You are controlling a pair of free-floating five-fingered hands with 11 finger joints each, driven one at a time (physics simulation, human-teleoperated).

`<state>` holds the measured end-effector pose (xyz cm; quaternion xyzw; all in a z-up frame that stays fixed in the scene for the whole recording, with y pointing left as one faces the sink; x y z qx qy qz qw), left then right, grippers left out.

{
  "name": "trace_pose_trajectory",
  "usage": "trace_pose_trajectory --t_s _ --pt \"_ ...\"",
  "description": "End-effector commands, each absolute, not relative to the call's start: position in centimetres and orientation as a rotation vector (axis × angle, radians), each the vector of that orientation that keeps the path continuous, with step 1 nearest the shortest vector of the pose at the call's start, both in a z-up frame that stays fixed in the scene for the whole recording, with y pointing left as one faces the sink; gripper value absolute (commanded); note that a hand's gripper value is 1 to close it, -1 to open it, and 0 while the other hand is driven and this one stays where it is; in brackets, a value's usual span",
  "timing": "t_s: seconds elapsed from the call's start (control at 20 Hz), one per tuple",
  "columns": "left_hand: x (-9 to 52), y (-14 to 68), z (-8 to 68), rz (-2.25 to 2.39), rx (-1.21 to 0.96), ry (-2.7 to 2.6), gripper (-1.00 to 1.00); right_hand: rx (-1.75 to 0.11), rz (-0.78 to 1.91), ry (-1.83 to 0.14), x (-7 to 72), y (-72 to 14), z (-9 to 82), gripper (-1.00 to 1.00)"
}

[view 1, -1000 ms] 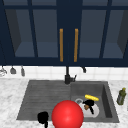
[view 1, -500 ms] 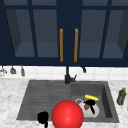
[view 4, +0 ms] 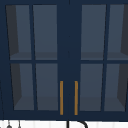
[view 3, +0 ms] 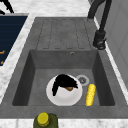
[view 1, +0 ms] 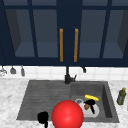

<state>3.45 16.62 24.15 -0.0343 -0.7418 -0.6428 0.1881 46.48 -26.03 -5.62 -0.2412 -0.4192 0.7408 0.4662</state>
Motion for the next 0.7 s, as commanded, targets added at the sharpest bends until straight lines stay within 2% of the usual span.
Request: trace_pose_trajectory --t_s 0.0,0.65 --pt "3.4 16.6 24.2 -1.808 -0.096 -2.087 0.0 -0.596 1.809 -1.024 47.5 -26.0 -5.7 -1.0" --pt "3.4 16.6 24.2 -1.808 -0.096 -2.087 0.0 -0.647 1.835 -1.004 49.7 -24.9 -8.3 -1.0"
